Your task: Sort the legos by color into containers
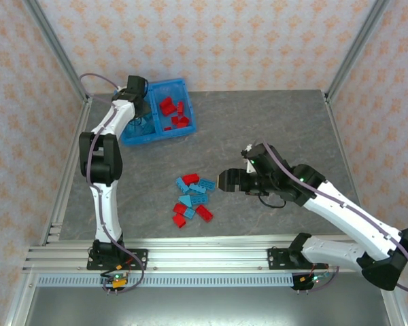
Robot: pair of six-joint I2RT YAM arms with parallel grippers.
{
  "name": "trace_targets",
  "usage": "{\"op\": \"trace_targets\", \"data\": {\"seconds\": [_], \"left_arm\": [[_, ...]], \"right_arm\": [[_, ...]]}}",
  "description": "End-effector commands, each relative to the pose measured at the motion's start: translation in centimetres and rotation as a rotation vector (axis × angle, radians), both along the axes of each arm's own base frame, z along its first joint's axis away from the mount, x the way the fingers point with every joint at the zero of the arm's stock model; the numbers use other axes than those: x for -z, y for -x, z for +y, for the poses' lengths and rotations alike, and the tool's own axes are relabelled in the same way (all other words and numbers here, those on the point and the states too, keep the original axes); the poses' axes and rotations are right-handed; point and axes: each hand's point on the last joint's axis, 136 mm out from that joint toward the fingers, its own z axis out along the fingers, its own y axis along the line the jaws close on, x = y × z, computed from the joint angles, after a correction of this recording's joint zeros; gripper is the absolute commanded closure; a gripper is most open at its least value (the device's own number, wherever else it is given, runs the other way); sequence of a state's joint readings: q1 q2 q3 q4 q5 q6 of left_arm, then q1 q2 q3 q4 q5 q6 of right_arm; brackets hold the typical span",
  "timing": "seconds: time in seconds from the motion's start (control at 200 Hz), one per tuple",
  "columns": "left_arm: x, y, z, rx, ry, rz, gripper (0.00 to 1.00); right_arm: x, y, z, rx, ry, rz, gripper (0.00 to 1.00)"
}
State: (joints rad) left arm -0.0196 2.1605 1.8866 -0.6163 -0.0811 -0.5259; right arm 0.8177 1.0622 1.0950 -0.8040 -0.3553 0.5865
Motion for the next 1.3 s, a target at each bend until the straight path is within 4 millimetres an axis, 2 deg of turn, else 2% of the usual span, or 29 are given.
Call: {"op": "trace_targets", "data": {"seconds": [0.0, 0.03, 0.115, 0.175, 0.24, 0.33, 0.385, 0.536, 0.706, 0.796, 0.861, 0.936, 0.981, 1.061, 1.296], "left_arm": [[-9.4, 2.6, -1.2, 0.002, 0.068, -0.174, 0.52], [-11.4, 3.7, -1.5, 0.007, 0.087, -0.214, 0.52], [-14.4, 6.7, -3.7, 0.071, 0.140, -0.291, 0.52], [-15.2, 9.0, -6.0, 0.157, 0.166, -0.303, 0.52], [-15.0, 11.8, -8.4, 0.239, 0.189, -0.279, 0.52], [-13.2, 15.8, -11.1, 0.317, 0.220, -0.216, 0.52], [-11.5, 18.2, -12.4, 0.351, 0.238, -0.166, 0.52], [-6.6, 24.8, -14.5, 0.350, 0.304, -0.050, 0.54], [-1.3, 30.3, -17.9, 0.385, 0.410, 0.078, 0.54], [0.7, 32.1, -19.1, 0.418, 0.406, 0.135, 0.53], [1.6, 32.6, -19.6, 0.444, 0.392, 0.159, 0.51], [2.7, 33.0, -20.6, 0.519, 0.375, 0.185, 0.41], [3.4, 33.1, -20.9, 0.556, 0.346, 0.214, 0.34], [4.4, 33.0, -21.7, 0.609, 0.315, 0.265, 0.27], [7.0, 32.8, -23.4, 0.663, 0.293, 0.331, 0.20]], "right_arm": [[-0.3, -1.5, 1.6, -0.018, 0.006, -0.030, 0.14], [0.1, -1.8, 1.9, -0.027, 0.023, -0.027, 0.14], [1.8, -2.8, 2.6, -0.049, 0.088, -0.009, 0.14], [2.7, -3.2, 3.4, -0.072, 0.112, 0.007, 0.14], [3.4, -3.6, 4.3, -0.092, 0.115, 0.025, 0.14], [4.1, -4.1, 5.3, -0.101, 0.106, 0.037, 0.14], [4.3, -4.5, 5.7, -0.101, 0.104, 0.035, 0.14], [4.7, -5.1, 5.8, -0.090, 0.128, 0.029, 0.14], [5.5, -5.3, 5.5, -0.082, 0.153, 0.033, 0.14], [5.8, -5.3, 5.7, -0.087, 0.156, 0.042, 0.14], [6.0, -5.3, 5.6, -0.083, 0.162, 0.044, 0.14], [6.2, -5.3, 5.3, -0.069, 0.170, 0.046, 0.14], [6.4, -5.3, 5.2, -0.061, 0.174, 0.047, 0.14], [6.4, -5.2, 4.9, -0.052, 0.177, 0.047, 0.14], [6.3, -5.0, 4.0, -0.030, 0.187, 0.038, 0.14]]}}
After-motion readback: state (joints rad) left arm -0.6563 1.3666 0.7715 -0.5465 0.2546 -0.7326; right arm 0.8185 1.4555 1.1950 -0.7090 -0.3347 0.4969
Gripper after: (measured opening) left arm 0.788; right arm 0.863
